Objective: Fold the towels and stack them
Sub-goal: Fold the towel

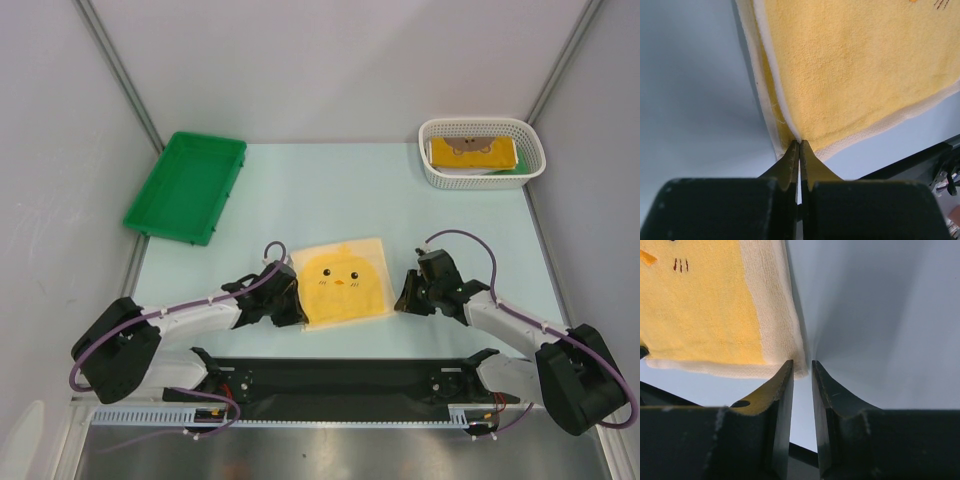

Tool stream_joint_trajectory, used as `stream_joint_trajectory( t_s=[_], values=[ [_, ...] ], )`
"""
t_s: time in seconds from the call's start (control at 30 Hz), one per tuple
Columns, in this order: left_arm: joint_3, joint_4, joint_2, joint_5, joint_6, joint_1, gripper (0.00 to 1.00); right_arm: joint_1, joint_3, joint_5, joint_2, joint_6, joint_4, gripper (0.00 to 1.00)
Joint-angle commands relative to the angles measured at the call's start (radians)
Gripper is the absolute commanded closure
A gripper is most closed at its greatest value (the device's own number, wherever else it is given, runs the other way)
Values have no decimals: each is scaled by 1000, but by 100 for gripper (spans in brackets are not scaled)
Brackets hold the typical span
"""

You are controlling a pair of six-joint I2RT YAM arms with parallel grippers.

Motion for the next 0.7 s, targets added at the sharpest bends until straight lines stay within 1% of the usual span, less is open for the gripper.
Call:
stream_joint_trajectory(
  t_s=[0.0, 0.4, 0.5, 0.53, 0.6, 0.67],
  values=[
    [38, 2, -11, -14, -1, -9, 100, 5, 11, 7, 6, 11, 32, 74],
    [34, 22, -4, -1, 2, -9, 100, 10, 9, -4, 43, 14, 53, 76],
    [37, 22, -5, 1, 4, -9, 100, 11, 11, -4, 48, 13, 55, 84],
    [37, 24, -5, 2, 2, -9, 100, 11, 13, -2, 48, 13, 55, 92],
    [46, 21, -7, 2, 4, -9, 100, 11, 23, 15, 46, 11, 41, 100],
    [67, 1, -7, 4, 5, -9, 100, 11, 39, 27, 43, 2, 14, 100]
  ],
)
